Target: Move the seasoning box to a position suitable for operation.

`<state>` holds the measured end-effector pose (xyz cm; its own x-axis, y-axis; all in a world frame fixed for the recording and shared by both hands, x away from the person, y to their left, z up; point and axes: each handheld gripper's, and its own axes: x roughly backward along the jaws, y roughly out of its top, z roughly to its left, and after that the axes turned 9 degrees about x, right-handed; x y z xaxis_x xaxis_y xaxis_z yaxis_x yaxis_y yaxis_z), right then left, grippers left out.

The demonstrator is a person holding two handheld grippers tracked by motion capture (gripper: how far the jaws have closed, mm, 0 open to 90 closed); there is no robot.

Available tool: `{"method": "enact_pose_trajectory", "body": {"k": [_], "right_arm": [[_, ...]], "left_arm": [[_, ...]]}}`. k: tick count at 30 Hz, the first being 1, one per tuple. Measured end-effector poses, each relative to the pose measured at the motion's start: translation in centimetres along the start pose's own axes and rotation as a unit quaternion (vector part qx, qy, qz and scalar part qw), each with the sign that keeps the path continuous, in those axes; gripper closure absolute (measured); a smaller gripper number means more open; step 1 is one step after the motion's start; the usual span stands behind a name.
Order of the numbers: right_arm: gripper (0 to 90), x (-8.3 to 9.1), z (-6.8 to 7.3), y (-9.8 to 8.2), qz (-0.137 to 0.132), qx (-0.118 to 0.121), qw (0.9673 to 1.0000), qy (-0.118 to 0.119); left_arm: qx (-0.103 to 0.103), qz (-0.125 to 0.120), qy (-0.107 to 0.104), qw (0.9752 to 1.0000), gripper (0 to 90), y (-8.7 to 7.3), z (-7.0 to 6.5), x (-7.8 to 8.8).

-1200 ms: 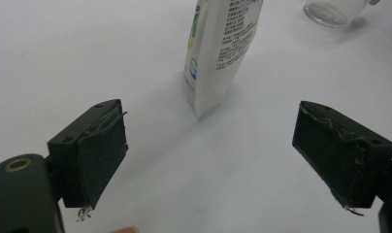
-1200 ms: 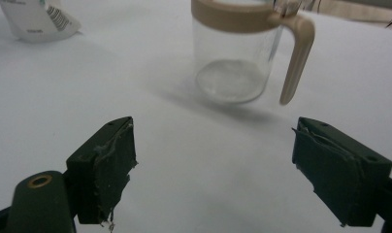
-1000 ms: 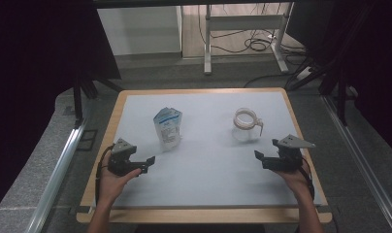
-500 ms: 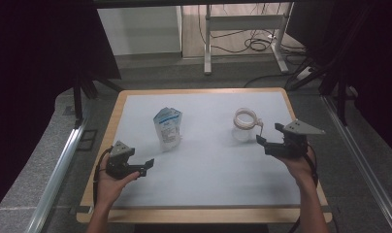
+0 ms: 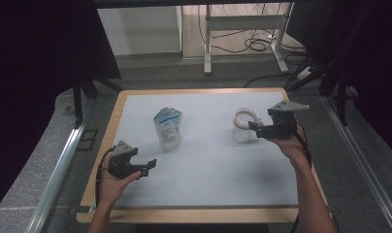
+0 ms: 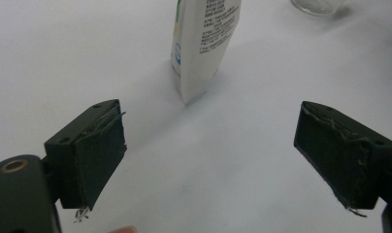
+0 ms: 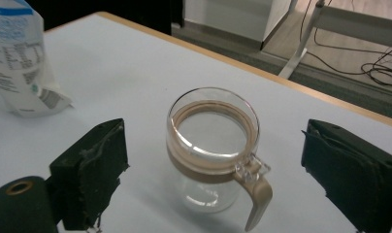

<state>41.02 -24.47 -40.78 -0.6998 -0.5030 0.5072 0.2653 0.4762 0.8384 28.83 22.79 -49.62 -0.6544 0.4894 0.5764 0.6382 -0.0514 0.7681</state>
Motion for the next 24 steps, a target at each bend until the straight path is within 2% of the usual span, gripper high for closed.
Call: {"method": "enact_pose_trajectory", "body": {"k": [3, 4, 6, 9, 10, 12, 13, 18, 20, 24], "right_arm": [[7.9, -1.9, -0.6, 0.5, 0.019, -0.003, 0.9997, 0.018], [6.6, -3.0, -1.0, 0.7, 0.030, -0.002, 0.9992, 0.027], [6.4, -3.4, -1.1, 0.8, 0.034, -0.004, 0.9989, 0.031], [6.3, -5.1, -1.3, 0.9, 0.045, -0.002, 0.9982, 0.038], [6.0, -6.1, -1.4, 0.9, 0.057, 0.000, 0.9974, 0.044], [6.0, -6.6, -1.4, 0.8, 0.061, 0.002, 0.9971, 0.045], [6.0, -7.6, -1.6, 0.7, 0.070, 0.001, 0.9964, 0.048], [5.9, -8.7, -1.5, 0.5, 0.086, 0.006, 0.9950, 0.050], [5.6, -9.5, -1.5, 0.0, 0.102, 0.004, 0.9935, 0.051], [5.9, -9.9, -1.5, -0.4, 0.105, 0.004, 0.9928, 0.058]], "left_arm": [[0.000, 0.004, -0.002, 1.0000, 11.2, -0.1, 0.0, -0.1], [0.000, 0.005, -0.002, 1.0000, 11.2, -0.1, 0.0, -0.2], [0.000, 0.006, -0.001, 1.0000, 11.2, -0.2, 0.0, -0.3], [0.000, 0.010, -0.003, 0.9999, 11.2, -0.3, 0.1, -0.5], [0.001, 0.013, -0.002, 0.9999, 11.2, -0.4, 0.2, -0.6], [0.001, 0.013, -0.002, 0.9999, 11.2, -0.4, 0.2, -0.6], [0.001, 0.013, -0.002, 0.9999, 11.2, -0.4, 0.3, -0.6], [0.004, 0.009, 0.000, 1.0000, 11.2, -0.5, 0.4, -0.4], [0.006, 0.009, 0.002, 0.9999, 11.2, -0.5, 0.5, -0.3], [0.006, 0.009, 0.002, 0.9999, 11.2, -0.5, 0.6, -0.3]]}}
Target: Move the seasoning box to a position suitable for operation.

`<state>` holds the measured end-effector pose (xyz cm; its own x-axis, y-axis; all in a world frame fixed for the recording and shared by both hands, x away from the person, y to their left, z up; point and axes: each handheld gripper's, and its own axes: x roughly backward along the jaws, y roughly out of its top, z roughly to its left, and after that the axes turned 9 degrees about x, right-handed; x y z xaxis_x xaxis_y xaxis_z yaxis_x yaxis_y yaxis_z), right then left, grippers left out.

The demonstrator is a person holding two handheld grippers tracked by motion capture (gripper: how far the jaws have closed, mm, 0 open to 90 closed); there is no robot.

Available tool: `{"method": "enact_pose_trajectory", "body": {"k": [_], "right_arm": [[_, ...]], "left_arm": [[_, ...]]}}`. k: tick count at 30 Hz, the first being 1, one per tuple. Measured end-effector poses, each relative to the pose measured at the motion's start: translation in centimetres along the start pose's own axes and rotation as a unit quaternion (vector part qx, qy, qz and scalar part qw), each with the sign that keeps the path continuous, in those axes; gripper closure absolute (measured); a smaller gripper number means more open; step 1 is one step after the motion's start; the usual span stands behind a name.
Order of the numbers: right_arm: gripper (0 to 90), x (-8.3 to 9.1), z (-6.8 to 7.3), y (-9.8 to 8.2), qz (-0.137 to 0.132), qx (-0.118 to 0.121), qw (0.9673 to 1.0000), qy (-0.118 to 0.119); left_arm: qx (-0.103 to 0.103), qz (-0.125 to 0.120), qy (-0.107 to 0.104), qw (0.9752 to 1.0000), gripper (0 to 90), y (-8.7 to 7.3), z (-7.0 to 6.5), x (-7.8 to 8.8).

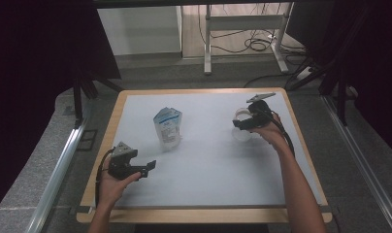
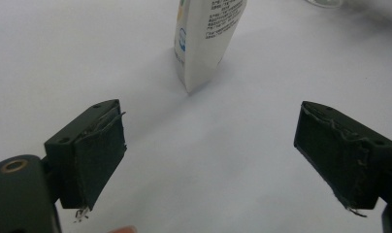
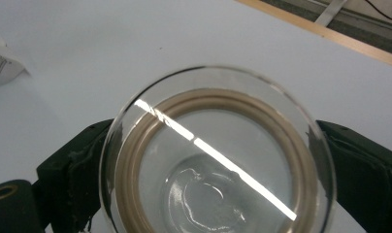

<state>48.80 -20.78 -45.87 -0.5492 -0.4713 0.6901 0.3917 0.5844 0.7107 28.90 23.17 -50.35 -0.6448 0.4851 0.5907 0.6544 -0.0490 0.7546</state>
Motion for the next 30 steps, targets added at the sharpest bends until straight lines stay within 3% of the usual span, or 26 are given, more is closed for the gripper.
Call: {"method": "enact_pose_trajectory", "body": {"k": [6, 21, 30], "right_arm": [[7.6, -1.0, 0.2, -0.6, 0.024, 0.015, 0.9996, -0.004], [11.5, -0.6, 0.2, -0.8, 0.020, 0.026, 0.9994, 0.009], [11.5, 1.5, 0.8, -0.7, 0.000, 0.029, 0.9996, 0.008]], "left_arm": [[-0.001, 0.001, 0.003, 1.0000, 11.1, -0.1, 0.0, -0.1], [-0.003, 0.006, 0.005, 1.0000, 11.0, -0.2, -0.1, -0.6], [-0.004, 0.010, 0.006, 0.9999, 11.1, -0.3, -0.1, -0.7]]}}
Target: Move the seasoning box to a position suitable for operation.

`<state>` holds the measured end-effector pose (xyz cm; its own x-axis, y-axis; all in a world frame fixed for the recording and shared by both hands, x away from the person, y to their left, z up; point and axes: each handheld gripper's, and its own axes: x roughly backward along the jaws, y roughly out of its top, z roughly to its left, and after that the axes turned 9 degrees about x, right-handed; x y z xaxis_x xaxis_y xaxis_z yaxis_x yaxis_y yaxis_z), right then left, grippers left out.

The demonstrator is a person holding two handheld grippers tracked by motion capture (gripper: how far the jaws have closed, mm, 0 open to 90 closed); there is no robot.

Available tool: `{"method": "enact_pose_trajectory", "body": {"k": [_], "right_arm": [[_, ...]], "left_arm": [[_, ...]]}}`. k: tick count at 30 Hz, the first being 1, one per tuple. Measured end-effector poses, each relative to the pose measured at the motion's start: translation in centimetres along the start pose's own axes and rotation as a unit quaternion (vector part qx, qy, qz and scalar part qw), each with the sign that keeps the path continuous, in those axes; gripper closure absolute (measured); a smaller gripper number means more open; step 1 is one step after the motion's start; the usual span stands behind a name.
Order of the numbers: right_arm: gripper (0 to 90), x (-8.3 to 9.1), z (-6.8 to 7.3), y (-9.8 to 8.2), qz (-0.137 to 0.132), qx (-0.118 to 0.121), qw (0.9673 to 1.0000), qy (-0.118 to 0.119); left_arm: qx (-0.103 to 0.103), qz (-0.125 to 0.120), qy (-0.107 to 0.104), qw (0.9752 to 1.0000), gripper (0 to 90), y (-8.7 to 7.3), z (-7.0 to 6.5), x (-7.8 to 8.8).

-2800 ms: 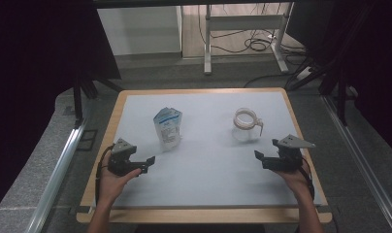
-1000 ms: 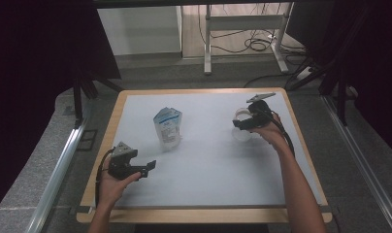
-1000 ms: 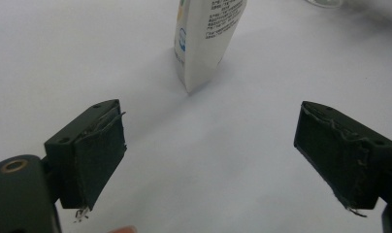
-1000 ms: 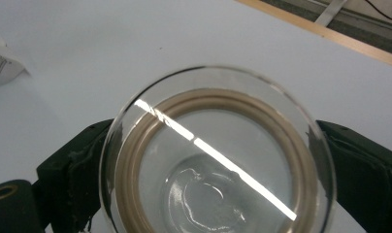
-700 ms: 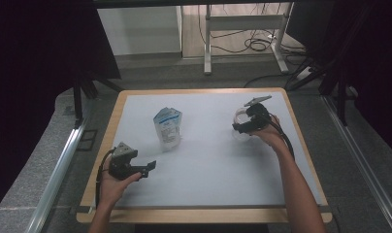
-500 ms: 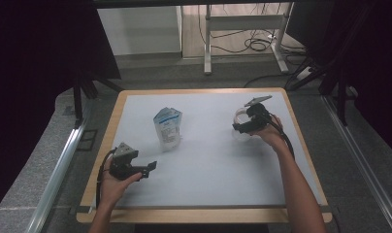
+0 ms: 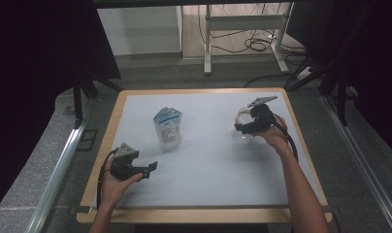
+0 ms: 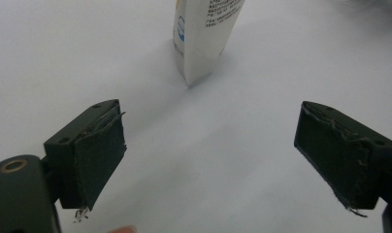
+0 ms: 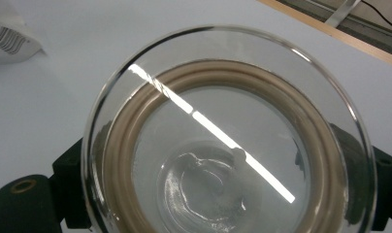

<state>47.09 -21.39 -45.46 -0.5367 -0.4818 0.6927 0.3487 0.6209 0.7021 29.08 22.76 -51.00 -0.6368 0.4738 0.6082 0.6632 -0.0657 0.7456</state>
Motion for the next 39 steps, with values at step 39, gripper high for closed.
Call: {"method": "enact_pose_trajectory", "body": {"k": [39], "right_arm": [[11.4, 4.4, 8.0, -4.5, 0.016, 0.066, 0.9949, 0.074]], "left_arm": [[-0.005, 0.009, 0.001, 0.9999, 11.3, -0.2, -0.3, -0.5]]}}
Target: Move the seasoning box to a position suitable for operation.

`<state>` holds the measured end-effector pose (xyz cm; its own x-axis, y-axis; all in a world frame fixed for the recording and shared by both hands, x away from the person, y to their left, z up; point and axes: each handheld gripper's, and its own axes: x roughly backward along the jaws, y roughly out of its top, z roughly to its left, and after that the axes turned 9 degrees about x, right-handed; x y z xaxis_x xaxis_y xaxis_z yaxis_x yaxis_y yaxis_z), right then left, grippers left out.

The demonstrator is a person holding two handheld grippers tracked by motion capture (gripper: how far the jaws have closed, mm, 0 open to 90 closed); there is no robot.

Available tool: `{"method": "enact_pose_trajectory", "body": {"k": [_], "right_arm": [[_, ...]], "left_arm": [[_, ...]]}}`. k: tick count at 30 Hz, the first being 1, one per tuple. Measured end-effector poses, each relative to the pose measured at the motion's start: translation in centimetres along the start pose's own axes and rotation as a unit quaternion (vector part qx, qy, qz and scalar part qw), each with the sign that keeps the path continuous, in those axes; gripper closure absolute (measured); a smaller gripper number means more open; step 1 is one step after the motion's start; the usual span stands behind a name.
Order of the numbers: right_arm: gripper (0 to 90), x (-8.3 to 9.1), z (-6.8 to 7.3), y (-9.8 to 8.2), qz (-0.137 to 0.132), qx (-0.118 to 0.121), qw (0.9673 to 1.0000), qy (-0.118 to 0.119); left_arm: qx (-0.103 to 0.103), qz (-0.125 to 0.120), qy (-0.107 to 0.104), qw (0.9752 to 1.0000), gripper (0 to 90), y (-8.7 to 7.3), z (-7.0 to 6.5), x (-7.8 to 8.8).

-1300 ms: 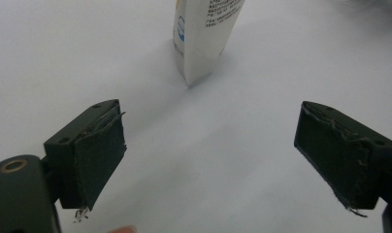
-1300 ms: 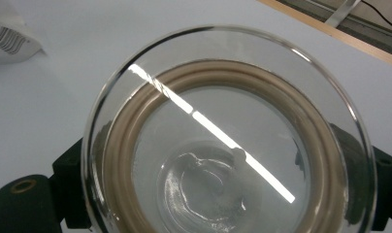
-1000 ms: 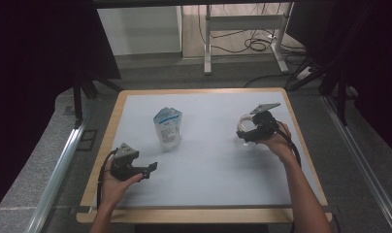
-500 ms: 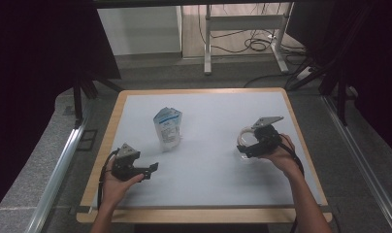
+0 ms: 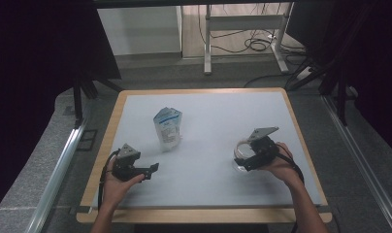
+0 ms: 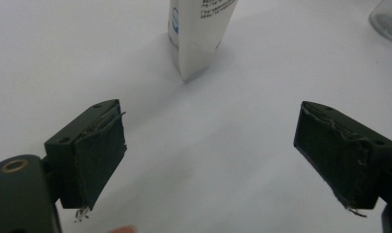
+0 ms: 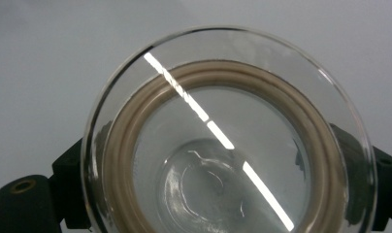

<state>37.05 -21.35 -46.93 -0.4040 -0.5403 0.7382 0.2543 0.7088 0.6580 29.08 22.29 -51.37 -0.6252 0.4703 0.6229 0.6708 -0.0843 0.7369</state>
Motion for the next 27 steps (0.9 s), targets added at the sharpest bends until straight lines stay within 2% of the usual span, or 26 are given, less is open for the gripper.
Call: {"method": "enact_pose_trajectory", "body": {"k": [4, 5, 7, 9, 13, 14, 15, 16, 19, 20, 21, 23, 25, 27], "right_arm": [[10.6, -0.1, 0.0, 0.0, -0.004, -0.007, 1.0000, -0.003], [6.7, 0.0, 0.1, 0.1, -0.017, -0.007, 0.9997, -0.015], [6.4, 0.2, 0.2, 0.2, -0.024, -0.012, 0.9995, -0.018], [6.4, 0.9, 0.2, 0.6, -0.052, -0.019, 0.9980, -0.031], [9.5, 2.6, 0.3, 1.1, -0.105, -0.034, 0.9925, -0.053], [12.5, 3.1, 0.4, 1.0, -0.118, -0.034, 0.9907, -0.058], [21.8, 4.1, 0.6, 0.8, -0.146, -0.036, 0.9863, -0.067], [21.8, 4.1, 0.6, 0.8, -0.146, -0.036, 0.9863, -0.067], [37.6, 5.5, 0.7, 0.0, -0.185, -0.043, 0.9791, -0.072], [41.0, 5.8, 0.6, -0.3, -0.192, -0.047, 0.9777, -0.072], [44.1, 6.1, 0.5, -0.5, -0.191, -0.045, 0.9779, -0.073], [55.6, 6.5, 0.5, -0.9, -0.189, -0.046, 0.9767, -0.091], [69.2, 7.0, 0.2, -1.3, -0.197, -0.065, 0.9736, -0.096], [77.3, 7.2, -0.2, -1.7, -0.202, -0.082, 0.9713, -0.097]], "left_arm": [[0.001, 0.000, 0.001, 1.0000, 11.3, 0.0, -0.1, 0.0], [0.001, 0.000, 0.001, 1.0000, 11.3, 0.0, -0.1, 0.0], [0.001, 0.000, 0.001, 1.0000, 11.3, -0.1, -0.1, 0.0], [0.000, -0.001, 0.003, 1.0000, 11.3, -0.1, -0.1, 0.1], [-0.002, -0.006, 0.004, 1.0000, 11.4, -0.1, -0.1, 0.2], [-0.002, -0.007, 0.004, 1.0000, 11.5, -0.1, -0.1, 0.2], [-0.001, -0.007, 0.004, 1.0000, 11.9, -0.1, -0.1, 0.2], [-0.001, -0.007, 0.005, 1.0000, 11.9, -0.1, -0.1, 0.2], [0.000, -0.003, 0.013, 0.9999, 13.2, -0.1, -0.1, 0.2], [0.000, -0.003, 0.011, 0.9999, 13.5, -0.1, -0.1, 0.2], [-0.001, -0.004, 0.011, 0.9999, 13.6, -0.1, -0.1, 0.2], [-0.003, -0.007, 0.012, 0.9999, 13.8, -0.1, -0.1, 0.3], [-0.005, -0.010, 0.011, 0.9999, 13.9, -0.1, -0.2, 0.3], [-0.007, -0.014, 0.012, 0.9998, 13.9, -0.1, -0.3, 0.3]]}}
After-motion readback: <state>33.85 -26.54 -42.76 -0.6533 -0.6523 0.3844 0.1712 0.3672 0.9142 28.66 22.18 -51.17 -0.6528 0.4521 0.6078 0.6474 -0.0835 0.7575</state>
